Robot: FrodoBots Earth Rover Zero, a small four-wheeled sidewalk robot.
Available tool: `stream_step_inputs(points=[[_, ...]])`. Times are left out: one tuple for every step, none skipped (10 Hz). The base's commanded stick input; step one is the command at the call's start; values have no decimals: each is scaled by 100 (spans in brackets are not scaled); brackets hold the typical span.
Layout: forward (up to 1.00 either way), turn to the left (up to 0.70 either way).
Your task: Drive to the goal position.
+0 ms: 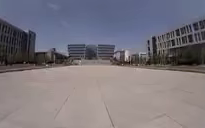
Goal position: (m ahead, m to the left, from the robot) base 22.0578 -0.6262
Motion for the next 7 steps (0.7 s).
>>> stream_step_inputs(points=[[70, 2], [70, 2], [70, 2], [70, 2], [70, 2], [70, 2], [70, 2]])
